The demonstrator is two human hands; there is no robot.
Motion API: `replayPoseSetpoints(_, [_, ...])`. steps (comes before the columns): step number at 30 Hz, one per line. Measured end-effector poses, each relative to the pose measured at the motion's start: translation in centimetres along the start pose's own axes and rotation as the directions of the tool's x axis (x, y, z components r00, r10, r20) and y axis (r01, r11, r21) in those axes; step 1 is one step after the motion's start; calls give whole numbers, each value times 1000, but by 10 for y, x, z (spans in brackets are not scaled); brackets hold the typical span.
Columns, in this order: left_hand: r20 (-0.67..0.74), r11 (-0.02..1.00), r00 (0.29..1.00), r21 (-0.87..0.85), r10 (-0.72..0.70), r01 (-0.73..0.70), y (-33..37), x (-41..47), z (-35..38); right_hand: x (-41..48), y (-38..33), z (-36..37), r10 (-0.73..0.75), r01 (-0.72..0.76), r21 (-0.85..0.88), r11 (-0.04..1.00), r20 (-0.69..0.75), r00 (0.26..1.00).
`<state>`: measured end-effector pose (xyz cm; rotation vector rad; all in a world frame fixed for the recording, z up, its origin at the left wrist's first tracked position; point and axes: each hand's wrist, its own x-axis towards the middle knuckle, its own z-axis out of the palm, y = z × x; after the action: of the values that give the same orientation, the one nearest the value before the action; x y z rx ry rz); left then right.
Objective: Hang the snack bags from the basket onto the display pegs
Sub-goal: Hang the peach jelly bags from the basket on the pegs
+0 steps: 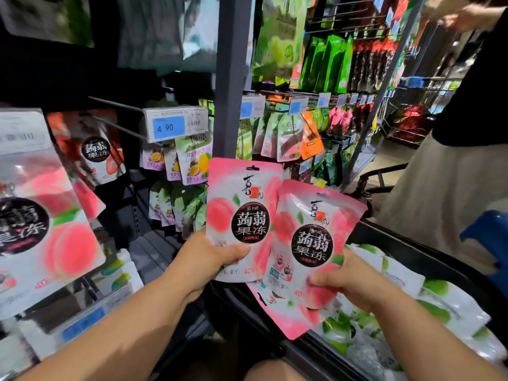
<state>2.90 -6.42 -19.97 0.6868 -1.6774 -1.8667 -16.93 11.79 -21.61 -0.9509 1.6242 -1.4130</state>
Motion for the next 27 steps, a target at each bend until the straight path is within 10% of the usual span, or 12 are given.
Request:
replayPoseSetpoints(10, [-1,998,1000,-65,-13,12,24,-13,-10,7,-15,9,-97,123,206,971,-131,987])
replayPoseSetpoints(27, [-254,1000,967,-13,17,-21,48,-133,-113,24,-64,143,-151,73,258,963,299,942])
